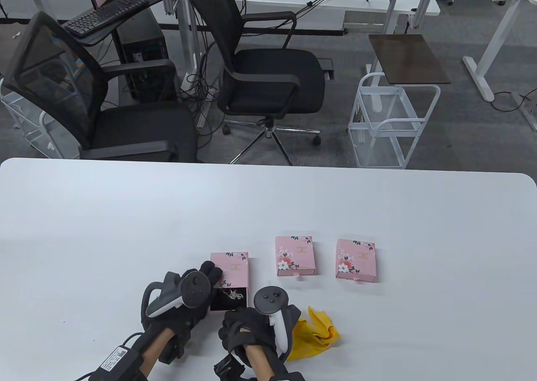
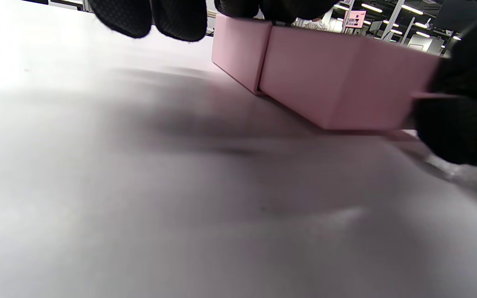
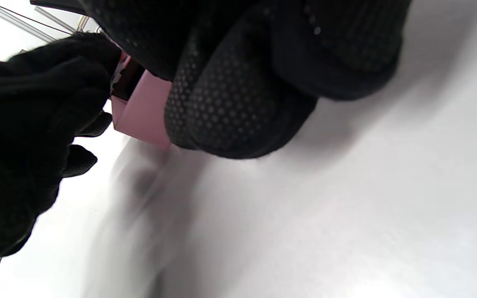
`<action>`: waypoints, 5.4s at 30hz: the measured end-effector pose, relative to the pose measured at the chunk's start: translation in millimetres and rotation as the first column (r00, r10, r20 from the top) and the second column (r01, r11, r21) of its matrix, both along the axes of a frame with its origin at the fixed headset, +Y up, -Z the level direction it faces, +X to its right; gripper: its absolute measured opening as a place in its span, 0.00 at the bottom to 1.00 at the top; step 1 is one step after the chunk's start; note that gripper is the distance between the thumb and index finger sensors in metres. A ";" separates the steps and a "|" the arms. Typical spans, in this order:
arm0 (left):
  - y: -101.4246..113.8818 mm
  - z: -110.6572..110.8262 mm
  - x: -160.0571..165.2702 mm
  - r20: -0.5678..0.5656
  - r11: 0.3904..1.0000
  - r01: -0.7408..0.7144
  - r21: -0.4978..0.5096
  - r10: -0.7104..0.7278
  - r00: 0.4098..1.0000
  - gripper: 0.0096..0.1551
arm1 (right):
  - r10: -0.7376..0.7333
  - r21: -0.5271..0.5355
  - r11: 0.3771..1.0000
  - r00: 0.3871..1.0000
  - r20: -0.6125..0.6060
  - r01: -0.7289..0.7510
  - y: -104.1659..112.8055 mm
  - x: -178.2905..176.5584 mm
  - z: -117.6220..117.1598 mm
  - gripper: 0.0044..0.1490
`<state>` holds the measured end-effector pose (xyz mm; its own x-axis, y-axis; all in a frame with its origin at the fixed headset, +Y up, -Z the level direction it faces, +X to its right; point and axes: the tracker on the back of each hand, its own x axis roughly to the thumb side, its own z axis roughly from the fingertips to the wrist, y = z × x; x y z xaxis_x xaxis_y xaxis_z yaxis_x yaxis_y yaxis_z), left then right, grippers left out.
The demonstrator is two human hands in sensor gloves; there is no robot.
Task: Dust necklace
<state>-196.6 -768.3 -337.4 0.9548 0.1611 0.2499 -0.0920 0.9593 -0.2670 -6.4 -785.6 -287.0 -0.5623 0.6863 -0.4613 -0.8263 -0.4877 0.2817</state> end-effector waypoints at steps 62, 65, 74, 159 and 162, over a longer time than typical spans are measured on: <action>58.1 55.1 -30.7 0.016 0.932 -0.239 0.273 0.244 0.970 0.32 | 0.868 0.678 0.466 0.442 -0.227 -0.568 34.4 -55.4 -3.3 0.25; 58.1 55.3 -31.1 0.018 0.928 -0.246 0.278 0.251 0.968 0.32 | 0.870 0.690 0.463 0.436 -0.232 -0.557 32.9 -55.8 -5.5 0.24; 58.4 55.7 -30.9 0.022 0.926 -0.247 0.286 0.251 0.968 0.33 | 0.833 0.691 0.507 0.498 -0.239 -0.516 35.4 -47.4 -6.2 0.25; 148.1 45.1 -35.5 -0.049 0.347 -0.931 0.116 0.938 0.343 0.21 | 0.194 0.804 0.593 0.963 -0.184 0.034 195.5 -3.3 19.7 0.28; 147.0 46.2 -31.9 -0.053 0.341 -0.934 0.104 0.940 0.337 0.21 | 0.238 0.802 0.597 0.951 -0.196 0.016 190.5 -12.1 18.7 0.31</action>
